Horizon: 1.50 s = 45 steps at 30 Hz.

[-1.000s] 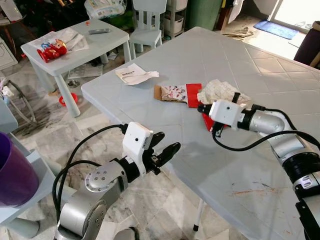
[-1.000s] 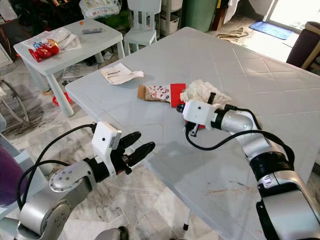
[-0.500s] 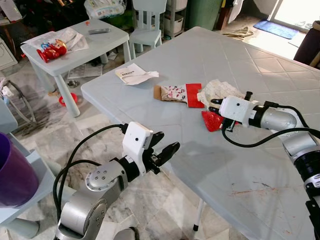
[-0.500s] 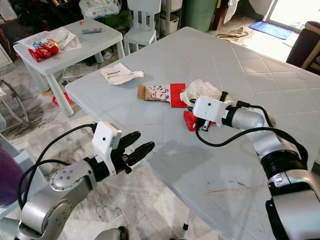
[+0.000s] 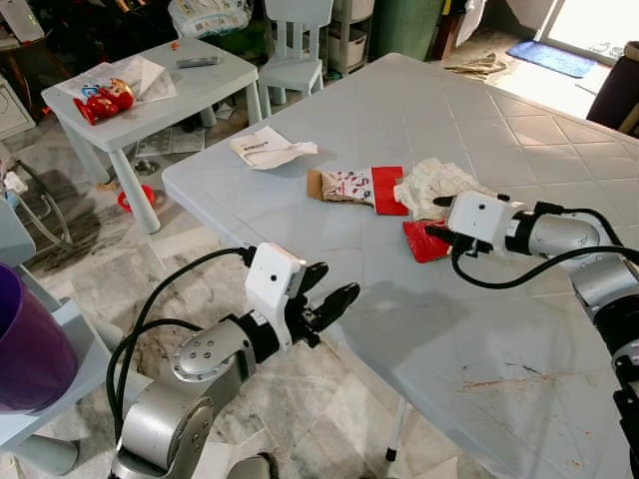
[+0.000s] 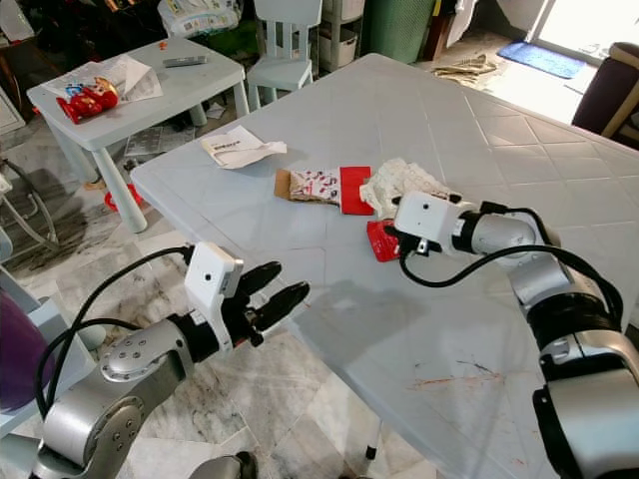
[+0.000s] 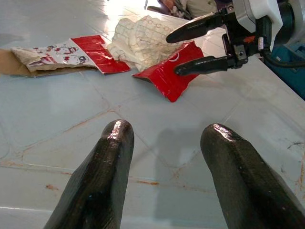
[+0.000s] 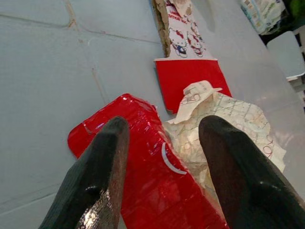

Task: Picking trash to rubbish bin

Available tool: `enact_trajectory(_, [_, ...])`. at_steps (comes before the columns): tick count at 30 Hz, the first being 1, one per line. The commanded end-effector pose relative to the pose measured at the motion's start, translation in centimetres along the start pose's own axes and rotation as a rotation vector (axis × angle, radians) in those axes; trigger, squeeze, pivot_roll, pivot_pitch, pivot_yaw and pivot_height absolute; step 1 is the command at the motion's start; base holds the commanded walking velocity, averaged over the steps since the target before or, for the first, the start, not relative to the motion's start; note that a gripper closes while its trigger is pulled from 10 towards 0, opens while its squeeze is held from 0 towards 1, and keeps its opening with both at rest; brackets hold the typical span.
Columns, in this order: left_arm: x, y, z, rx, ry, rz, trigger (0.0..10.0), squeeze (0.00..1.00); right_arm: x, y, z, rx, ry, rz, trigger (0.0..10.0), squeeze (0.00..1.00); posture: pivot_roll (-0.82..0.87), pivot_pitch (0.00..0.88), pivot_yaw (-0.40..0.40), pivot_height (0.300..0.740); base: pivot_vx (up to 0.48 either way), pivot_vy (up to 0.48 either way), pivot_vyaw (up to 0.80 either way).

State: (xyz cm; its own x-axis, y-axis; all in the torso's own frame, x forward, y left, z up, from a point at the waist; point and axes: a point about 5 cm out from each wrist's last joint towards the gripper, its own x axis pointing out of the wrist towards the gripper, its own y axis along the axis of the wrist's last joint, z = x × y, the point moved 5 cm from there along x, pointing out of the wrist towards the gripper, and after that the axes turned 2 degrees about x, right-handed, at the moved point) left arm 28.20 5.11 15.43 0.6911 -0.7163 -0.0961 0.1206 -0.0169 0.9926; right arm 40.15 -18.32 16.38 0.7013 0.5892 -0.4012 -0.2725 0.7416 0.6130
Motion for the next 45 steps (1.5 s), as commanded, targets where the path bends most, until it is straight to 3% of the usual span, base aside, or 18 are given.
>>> enact_trajectory(1, [0.1, -0.1, 0.4, 0.005, -0.019, -0.006, 10.0, 0.00, -0.3, 0.1, 0.6, 0.017, -0.004, 0.003, 10.0, 1.00, 0.10, 0.130, -0.040, 0.740, 0.000, 0.000, 0.00])
enact_trajectory(24, [0.1, -0.1, 0.6, 0.005, -0.030, -0.008, 10.0, 0.00, -1.8, -2.8, 1.9, -0.005, 0.040, -0.194, 10.0, 1.00, 0.11, 0.131, -0.042, 0.740, 0.000, 0.000, 0.00])
enact_trajectory(32, [0.0, -0.2, 0.7, 0.004, -0.032, -0.009, 10.0, 0.00, -1.6, -3.5, 1.0, 0.010, 0.071, -0.224, 10.0, 1.00, 0.11, 0.129, -0.040, 0.740, 0.000, 0.000, 0.00])
enact_trajectory(45, [-0.1, -0.2, 0.7, 0.003, -0.031, -0.013, 10.0, 0.00, -0.6, -4.5, -2.1, 0.036, 0.162, -0.239, 10.0, 1.00, 0.12, 0.133, -0.037, 0.740, 0.000, 0.000, 0.00])
